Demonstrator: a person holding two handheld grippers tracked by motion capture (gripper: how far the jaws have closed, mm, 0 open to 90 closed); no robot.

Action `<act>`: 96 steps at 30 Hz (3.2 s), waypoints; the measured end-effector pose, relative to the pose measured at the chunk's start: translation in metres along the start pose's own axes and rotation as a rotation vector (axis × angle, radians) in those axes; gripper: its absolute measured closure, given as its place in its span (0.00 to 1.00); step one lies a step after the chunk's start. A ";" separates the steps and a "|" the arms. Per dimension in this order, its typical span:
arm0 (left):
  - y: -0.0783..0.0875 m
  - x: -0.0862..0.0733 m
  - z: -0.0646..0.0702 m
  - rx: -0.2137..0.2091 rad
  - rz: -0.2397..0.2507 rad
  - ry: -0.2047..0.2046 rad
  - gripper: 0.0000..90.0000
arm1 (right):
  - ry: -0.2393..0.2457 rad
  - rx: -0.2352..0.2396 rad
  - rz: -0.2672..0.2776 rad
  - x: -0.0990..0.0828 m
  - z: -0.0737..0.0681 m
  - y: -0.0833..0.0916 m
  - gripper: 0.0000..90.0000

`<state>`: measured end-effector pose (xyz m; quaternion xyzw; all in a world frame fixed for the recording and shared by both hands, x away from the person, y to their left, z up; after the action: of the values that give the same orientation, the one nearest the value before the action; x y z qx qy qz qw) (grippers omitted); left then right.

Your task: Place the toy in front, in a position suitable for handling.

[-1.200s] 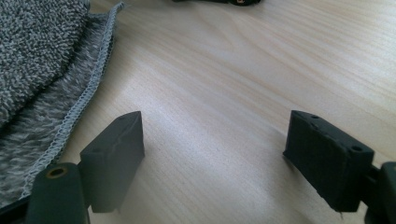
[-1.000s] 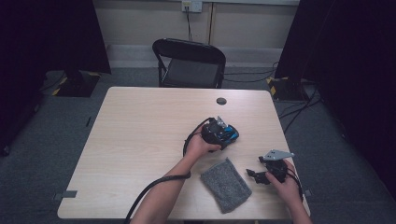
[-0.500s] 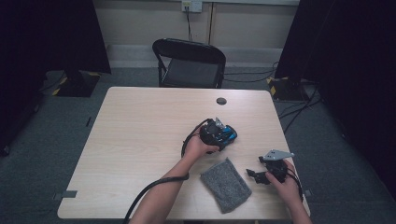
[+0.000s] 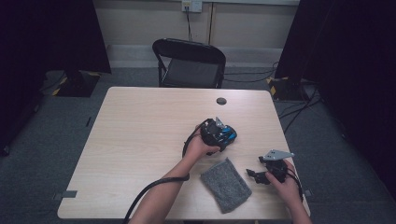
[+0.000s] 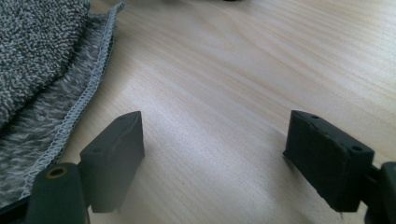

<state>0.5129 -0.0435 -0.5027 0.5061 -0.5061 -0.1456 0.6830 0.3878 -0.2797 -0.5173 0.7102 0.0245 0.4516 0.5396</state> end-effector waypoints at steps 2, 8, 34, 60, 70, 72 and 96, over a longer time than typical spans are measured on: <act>-0.002 0.001 0.000 0.000 -0.006 0.010 0.18 | 0.000 0.000 0.000 0.000 0.000 0.000 0.21; -0.011 0.001 0.003 -0.017 -0.004 0.025 0.19 | 0.001 0.000 0.000 0.000 0.000 0.000 0.21; 0.015 0.010 -0.002 0.003 -0.015 0.019 0.30 | 0.000 0.000 0.000 0.000 0.000 0.000 0.21; 0.006 0.014 -0.004 0.020 -0.045 0.020 0.31 | 0.001 0.000 0.001 0.000 0.000 0.000 0.21; 0.005 0.014 -0.003 0.030 -0.046 0.022 0.31 | 0.001 0.000 0.000 0.000 0.000 0.000 0.21; 0.004 0.015 -0.002 0.041 -0.052 -0.003 0.31 | 0.001 0.000 0.000 0.000 0.000 0.000 0.21; -0.024 0.022 -0.002 0.029 0.024 0.110 0.27 | 0.001 0.001 -0.001 0.000 0.000 0.000 0.21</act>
<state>0.5320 -0.0685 -0.5112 0.5171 -0.4760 -0.1020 0.7040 0.3877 -0.2798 -0.5175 0.7104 0.0253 0.4515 0.5393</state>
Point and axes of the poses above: each handheld gripper's, and its own axes: y roughly backward along the jaws, x roughly out of its top, z roughly to its right, the point moved 2 cm from there along -y, roughly forward along the jaws, and after that the axes turned 9 degrees about -z, right-handed, at the moved point
